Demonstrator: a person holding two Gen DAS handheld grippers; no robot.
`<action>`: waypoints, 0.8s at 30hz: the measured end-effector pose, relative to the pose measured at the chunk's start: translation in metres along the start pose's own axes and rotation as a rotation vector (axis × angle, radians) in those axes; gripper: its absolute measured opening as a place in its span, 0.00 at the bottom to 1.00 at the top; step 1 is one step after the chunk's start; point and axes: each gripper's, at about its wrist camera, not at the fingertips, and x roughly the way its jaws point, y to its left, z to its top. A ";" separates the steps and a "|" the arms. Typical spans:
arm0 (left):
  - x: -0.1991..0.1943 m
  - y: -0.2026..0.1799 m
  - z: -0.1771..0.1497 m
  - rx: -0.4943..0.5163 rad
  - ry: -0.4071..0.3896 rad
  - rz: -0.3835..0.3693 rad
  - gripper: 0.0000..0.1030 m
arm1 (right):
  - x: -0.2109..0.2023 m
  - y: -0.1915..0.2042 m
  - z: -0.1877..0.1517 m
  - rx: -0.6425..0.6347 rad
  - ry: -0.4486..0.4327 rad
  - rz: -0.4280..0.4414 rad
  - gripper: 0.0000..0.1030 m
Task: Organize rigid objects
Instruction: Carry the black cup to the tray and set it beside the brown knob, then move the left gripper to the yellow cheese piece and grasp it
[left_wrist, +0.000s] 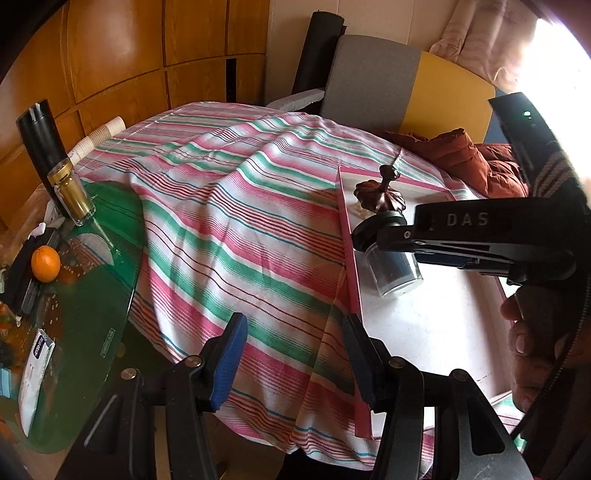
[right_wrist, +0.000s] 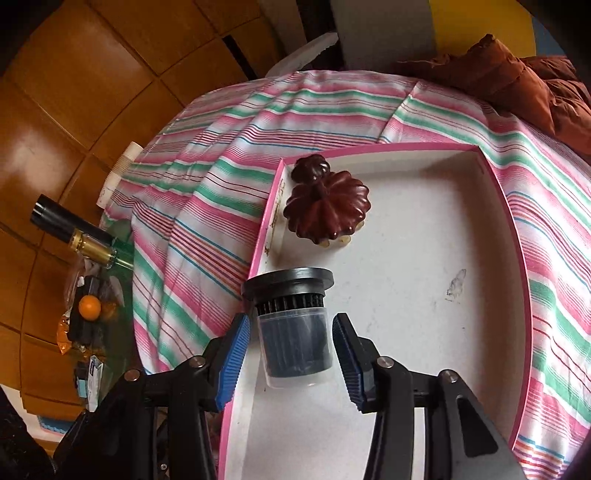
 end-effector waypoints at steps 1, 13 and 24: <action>-0.001 0.000 0.000 0.000 -0.001 -0.001 0.53 | -0.001 0.001 0.000 -0.001 -0.004 0.001 0.46; -0.009 -0.004 0.001 0.017 -0.017 -0.013 0.53 | -0.033 -0.005 -0.011 -0.025 -0.080 -0.030 0.46; -0.015 -0.025 0.004 0.076 -0.023 -0.039 0.53 | -0.077 -0.029 -0.027 -0.058 -0.175 -0.116 0.50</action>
